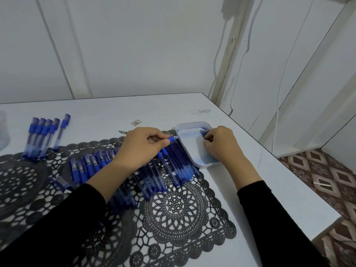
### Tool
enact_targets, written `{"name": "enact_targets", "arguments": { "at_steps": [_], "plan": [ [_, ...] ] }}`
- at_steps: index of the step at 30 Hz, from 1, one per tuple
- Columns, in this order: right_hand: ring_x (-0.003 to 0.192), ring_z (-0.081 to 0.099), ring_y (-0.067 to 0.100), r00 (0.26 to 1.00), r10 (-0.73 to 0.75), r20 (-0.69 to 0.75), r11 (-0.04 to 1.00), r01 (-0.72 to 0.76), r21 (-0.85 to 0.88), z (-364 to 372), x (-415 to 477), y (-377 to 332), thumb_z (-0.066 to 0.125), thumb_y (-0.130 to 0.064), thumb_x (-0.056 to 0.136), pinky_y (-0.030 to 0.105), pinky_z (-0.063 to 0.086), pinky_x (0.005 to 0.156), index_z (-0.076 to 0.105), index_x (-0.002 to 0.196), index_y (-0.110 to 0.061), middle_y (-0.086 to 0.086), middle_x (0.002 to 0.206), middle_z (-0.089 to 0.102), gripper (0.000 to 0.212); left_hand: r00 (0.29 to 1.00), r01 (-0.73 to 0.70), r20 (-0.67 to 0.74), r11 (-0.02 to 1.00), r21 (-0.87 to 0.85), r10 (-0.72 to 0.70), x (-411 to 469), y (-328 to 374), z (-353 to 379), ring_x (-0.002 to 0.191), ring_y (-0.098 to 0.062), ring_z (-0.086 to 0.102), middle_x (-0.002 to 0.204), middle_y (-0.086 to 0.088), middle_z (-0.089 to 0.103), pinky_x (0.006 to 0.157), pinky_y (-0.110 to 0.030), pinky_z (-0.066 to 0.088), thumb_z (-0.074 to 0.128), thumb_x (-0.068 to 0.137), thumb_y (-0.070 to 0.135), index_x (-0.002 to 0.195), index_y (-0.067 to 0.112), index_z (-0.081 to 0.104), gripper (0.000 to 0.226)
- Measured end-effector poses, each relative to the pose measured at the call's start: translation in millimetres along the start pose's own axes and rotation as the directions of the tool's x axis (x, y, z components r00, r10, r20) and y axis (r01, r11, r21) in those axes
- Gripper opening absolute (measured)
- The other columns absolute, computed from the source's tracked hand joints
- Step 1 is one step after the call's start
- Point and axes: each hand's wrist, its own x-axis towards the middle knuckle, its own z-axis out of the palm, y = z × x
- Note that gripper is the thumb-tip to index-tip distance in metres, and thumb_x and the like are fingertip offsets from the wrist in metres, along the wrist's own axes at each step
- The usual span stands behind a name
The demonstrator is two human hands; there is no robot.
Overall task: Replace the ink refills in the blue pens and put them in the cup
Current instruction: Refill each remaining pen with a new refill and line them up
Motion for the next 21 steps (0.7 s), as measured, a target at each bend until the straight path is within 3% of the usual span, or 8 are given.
{"name": "enact_targets", "arguments": {
  "at_steps": [11, 19, 21],
  "plan": [
    [0.100, 0.061, 0.028, 0.999, -0.038, 0.037, 0.997, 0.036, 0.065, -1, -3, -8, 0.052, -0.003, 0.087, 0.037, 0.050, 0.087, 0.073, 0.100, -0.008, 0.010, 0.102, 0.070, 0.025, 1.000, -0.003, -0.004, 1.000, 0.005, 0.003, 1, -1, -2, 0.055, 0.012, 0.054, 0.070, 0.016, 0.065, 0.056, -0.001, 0.037, 0.074, 0.088, 0.025, 0.097, 0.027, 0.078, 0.010],
    [0.094, 0.063, 0.024, 0.999, 0.032, 0.040, 0.986, -0.038, 0.159, -1, -6, -13, 0.061, -0.008, 0.086, 0.036, 0.052, 0.085, 0.073, 0.097, -0.009, 0.008, 0.094, 0.070, 0.016, 1.000, -0.004, -0.006, 1.000, -0.007, 0.004, 0, -1, -2, 0.055, 0.011, 0.053, 0.069, 0.015, 0.063, 0.056, -0.002, 0.039, 0.074, 0.089, 0.024, 0.098, 0.026, 0.078, 0.010],
    [0.091, 0.064, 0.022, 0.997, 0.070, 0.015, 0.972, -0.072, 0.223, 0, -6, -14, 0.059, -0.004, 0.084, 0.029, 0.051, 0.081, 0.075, 0.091, -0.011, 0.005, 0.089, 0.070, 0.019, 1.000, -0.009, -0.013, 1.000, -0.012, 0.009, 0, 0, -2, 0.053, 0.011, 0.053, 0.066, 0.017, 0.062, 0.055, -0.002, 0.038, 0.074, 0.089, 0.023, 0.099, 0.025, 0.078, 0.011]
  ]
}}
